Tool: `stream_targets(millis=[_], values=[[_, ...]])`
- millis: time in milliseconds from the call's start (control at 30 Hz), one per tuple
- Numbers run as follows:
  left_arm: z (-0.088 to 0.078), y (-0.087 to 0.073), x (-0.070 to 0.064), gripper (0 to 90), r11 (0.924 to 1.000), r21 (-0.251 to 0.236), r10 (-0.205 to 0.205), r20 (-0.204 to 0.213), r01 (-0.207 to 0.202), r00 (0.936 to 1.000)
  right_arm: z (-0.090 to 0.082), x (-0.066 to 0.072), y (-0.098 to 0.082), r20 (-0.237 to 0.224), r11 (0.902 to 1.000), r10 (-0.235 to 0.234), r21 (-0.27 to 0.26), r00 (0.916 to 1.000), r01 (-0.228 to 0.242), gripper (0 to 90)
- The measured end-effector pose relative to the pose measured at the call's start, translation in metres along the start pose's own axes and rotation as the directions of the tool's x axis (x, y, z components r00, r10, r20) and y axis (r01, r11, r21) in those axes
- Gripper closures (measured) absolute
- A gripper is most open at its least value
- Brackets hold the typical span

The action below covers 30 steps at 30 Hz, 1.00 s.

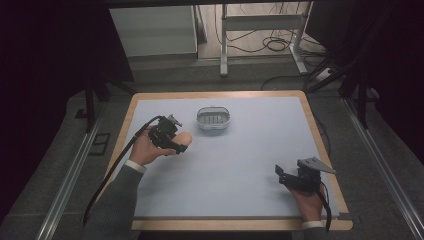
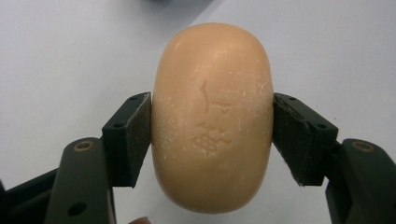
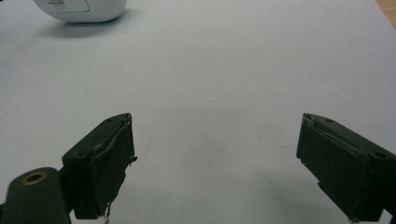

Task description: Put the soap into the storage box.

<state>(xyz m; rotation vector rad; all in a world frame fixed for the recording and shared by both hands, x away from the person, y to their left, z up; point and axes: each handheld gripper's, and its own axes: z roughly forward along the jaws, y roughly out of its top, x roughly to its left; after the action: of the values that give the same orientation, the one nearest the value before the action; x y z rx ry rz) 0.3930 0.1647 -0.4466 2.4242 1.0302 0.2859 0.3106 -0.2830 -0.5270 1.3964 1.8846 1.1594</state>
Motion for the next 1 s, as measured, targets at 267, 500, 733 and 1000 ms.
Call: stream_targets(millis=[267,500,733,1000], values=[[-0.003,0.009,0.000,32.5,0.9999,-0.003,0.011,-0.002,-0.011,0.9999,0.000,0.000,0.000,0.001,1.0000,0.001,0.001,1.0000,-0.001,11.5],[-0.003,0.019,0.001,32.5,0.9998,-0.001,0.022,-0.009,-0.022,0.9997,0.000,0.000,0.000,0.000,1.0000,0.003,0.000,1.0000,-0.003,11.5],[-0.002,0.027,0.003,32.5,0.9995,-0.004,0.030,0.007,-0.030,0.9995,0.000,0.000,0.000,0.000,1.0000,0.003,0.000,1.0000,-0.003,11.5],[-0.003,0.035,0.006,32.5,0.9995,-0.003,0.033,-0.001,-0.033,0.9995,0.000,0.000,0.000,0.000,1.0000,0.003,0.000,1.0000,-0.003,11.5]])
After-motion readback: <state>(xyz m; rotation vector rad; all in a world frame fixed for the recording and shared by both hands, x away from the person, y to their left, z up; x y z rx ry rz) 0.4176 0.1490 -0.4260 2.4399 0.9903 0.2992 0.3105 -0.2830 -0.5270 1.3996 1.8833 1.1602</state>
